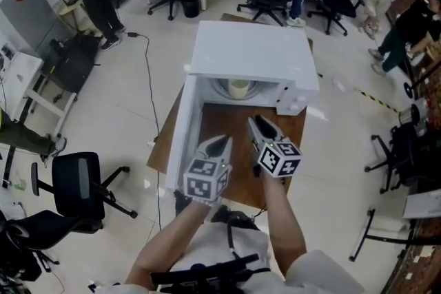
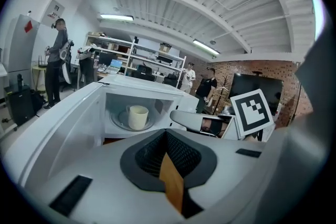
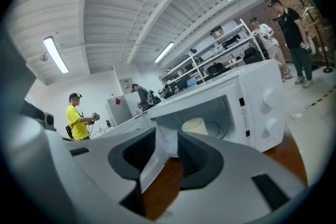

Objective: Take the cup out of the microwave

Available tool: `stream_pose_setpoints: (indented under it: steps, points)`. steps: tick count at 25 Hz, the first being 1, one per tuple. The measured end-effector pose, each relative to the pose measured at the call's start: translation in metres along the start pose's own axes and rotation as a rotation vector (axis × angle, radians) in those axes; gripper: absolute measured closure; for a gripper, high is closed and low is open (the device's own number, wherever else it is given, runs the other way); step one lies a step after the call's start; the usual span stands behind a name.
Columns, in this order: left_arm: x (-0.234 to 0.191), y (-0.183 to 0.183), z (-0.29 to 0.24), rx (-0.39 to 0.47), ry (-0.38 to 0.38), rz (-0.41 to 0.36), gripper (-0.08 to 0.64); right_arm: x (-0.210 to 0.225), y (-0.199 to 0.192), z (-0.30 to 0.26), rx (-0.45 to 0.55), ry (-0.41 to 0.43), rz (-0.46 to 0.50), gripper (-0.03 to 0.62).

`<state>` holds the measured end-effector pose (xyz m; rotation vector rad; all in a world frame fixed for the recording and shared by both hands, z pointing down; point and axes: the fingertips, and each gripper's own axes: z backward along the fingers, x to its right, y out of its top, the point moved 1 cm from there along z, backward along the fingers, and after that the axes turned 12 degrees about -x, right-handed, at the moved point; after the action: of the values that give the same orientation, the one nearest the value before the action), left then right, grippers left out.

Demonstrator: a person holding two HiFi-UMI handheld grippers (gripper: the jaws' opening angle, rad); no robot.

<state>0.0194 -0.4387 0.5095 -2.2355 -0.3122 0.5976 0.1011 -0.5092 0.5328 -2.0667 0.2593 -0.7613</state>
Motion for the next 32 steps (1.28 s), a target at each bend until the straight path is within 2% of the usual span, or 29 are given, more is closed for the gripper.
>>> stream_pose_setpoints:
  steps: [3,5,9,13,14,19,23,25,32]
  points:
    - [-0.007,-0.002,-0.007,-0.019,-0.021,0.014,0.565,0.010,0.003,-0.018,-0.015,-0.028,0.005,0.407]
    - [-0.011,-0.001,-0.011,-0.023,-0.030,0.027,0.565,0.018,0.002,-0.031,-0.031,-0.043,0.006,0.345]
    - [-0.016,0.002,-0.016,-0.029,-0.053,0.044,0.565,0.032,-0.003,-0.062,-0.073,-0.072,0.001,0.160]
    - [-0.022,-0.001,-0.024,-0.043,-0.070,0.077,0.565,0.041,-0.004,-0.100,-0.095,-0.092,0.040,-0.001]
    - [-0.023,-0.003,-0.026,-0.049,-0.071,0.083,0.565,0.043,-0.005,-0.108,-0.098,-0.095,0.049,-0.020]
    - [-0.032,-0.002,-0.037,-0.065,-0.037,0.086,0.565,0.054,-0.007,-0.141,-0.130,-0.112,0.058,-0.029]
    - [-0.051,0.000,-0.052,-0.065,0.068,0.094,0.565,0.067,-0.006,-0.157,-0.138,-0.145,0.068,-0.029]
    - [-0.059,-0.001,-0.058,-0.072,0.095,0.118,0.565,0.074,-0.004,-0.165,-0.138,-0.162,0.086,-0.029]
    - [-0.059,0.002,-0.059,-0.064,0.079,0.124,0.565,0.088,0.003,-0.198,-0.154,-0.219,0.164,-0.029]
